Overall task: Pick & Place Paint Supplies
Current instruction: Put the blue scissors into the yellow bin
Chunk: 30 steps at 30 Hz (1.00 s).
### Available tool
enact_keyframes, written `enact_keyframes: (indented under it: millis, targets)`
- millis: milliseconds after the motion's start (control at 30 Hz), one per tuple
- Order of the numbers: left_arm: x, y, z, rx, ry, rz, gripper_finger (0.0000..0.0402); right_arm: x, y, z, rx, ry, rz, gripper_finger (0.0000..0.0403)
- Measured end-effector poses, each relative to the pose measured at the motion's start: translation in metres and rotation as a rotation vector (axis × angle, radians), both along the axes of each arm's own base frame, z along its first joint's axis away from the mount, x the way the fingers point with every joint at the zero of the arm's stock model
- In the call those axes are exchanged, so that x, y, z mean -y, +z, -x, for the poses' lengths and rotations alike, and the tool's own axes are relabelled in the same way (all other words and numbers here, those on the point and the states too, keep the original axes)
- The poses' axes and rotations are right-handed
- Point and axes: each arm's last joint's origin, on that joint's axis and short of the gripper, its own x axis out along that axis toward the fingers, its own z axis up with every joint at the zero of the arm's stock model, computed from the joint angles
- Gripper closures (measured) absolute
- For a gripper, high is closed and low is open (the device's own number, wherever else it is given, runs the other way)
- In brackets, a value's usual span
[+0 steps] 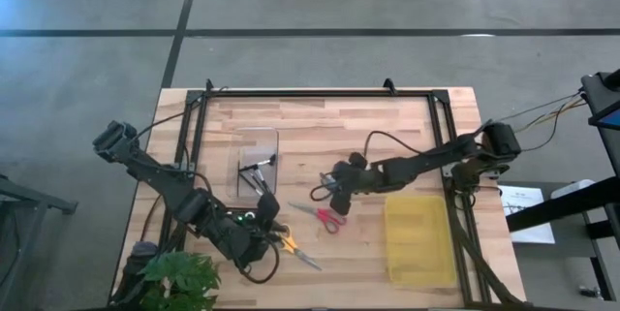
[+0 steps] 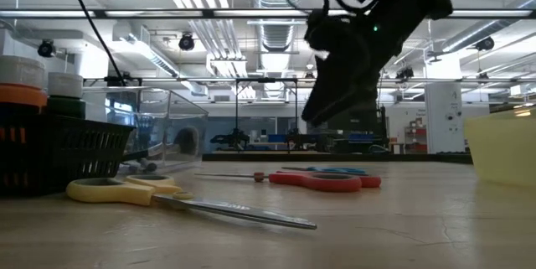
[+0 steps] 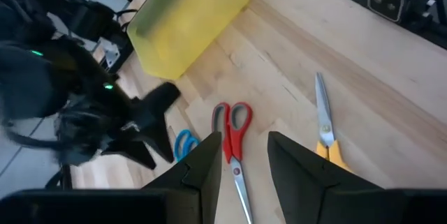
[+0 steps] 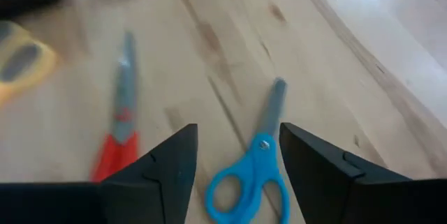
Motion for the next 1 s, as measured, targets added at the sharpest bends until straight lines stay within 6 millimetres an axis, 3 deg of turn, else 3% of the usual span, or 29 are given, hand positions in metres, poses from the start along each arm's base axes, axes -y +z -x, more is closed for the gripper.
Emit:
enact_keyframes:
  millis: [467, 1000]
  targets:
    - [-0.001, -0.001, 0.001, -0.008, 0.032, 0.007, 0.0279, 0.021, -0.028, -0.041, -0.205, -0.077, -0.013, 0.0207]
    - [-0.002, -0.001, 0.001, -0.014, 0.034, 0.005, 0.0279, 0.036, -0.041, -0.055, -0.369, -0.088, -0.089, 0.0207]
